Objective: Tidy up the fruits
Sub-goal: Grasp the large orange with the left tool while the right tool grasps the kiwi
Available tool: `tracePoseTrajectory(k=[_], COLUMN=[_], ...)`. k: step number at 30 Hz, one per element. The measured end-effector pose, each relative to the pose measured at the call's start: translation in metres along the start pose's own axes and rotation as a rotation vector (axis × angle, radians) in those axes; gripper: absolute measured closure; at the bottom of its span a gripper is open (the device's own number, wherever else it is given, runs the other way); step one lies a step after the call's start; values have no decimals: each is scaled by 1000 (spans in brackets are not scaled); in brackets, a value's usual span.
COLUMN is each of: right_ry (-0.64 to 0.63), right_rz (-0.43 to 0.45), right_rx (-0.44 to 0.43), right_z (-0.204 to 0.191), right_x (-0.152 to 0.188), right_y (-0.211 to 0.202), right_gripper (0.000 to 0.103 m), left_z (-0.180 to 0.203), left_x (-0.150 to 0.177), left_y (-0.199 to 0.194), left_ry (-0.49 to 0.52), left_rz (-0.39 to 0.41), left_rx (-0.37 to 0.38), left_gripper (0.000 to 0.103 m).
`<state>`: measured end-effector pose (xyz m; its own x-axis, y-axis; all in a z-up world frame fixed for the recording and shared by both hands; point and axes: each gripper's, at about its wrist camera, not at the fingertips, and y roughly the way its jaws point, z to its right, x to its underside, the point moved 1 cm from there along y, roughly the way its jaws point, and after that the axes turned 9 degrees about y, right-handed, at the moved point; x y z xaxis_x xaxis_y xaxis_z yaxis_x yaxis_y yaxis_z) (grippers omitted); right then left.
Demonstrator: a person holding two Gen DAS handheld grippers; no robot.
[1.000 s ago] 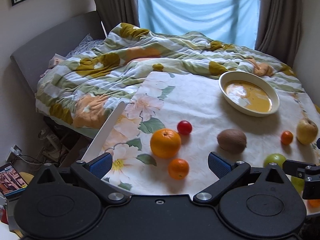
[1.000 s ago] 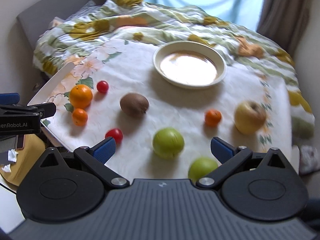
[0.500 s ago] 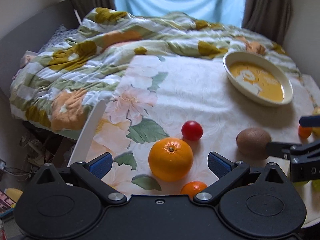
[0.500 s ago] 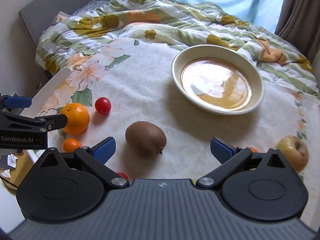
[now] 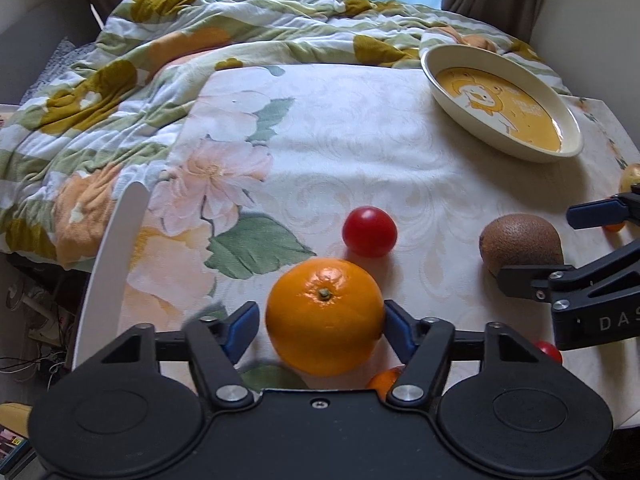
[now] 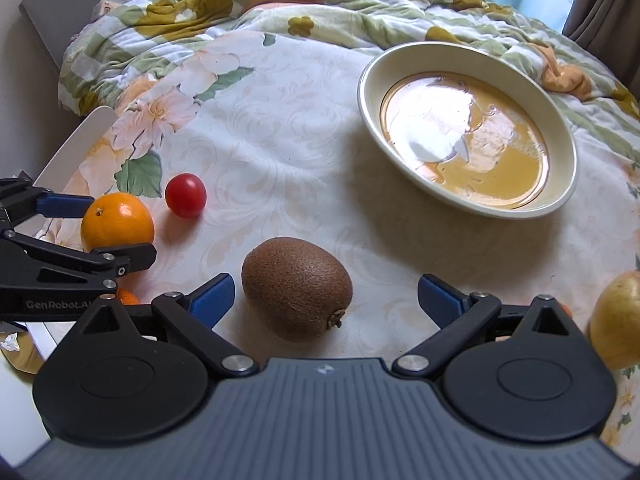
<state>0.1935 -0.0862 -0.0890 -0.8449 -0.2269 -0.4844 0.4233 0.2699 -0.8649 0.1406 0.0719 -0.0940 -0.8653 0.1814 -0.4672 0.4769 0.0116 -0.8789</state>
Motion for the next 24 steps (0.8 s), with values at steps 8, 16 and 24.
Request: tracePoseTrajectory(k=[8,16,24], right_ry=[16,8,-17], right_rz=[-35,-31,-5], right_rx=[-11,-16,-25], right_z=[-2,-9,-14], right_x=[3,2,3], right_y=[9,13,10], right_gripper=[2,18,26], left_z=[5,1,-1], left_x=[3,6,9], left_y=[-1,-2,-13], left_ry=[58,38,9], left_rz=[24,29,58], left_rx=[-6,-10,-31], left_gripper=[38,39,39])
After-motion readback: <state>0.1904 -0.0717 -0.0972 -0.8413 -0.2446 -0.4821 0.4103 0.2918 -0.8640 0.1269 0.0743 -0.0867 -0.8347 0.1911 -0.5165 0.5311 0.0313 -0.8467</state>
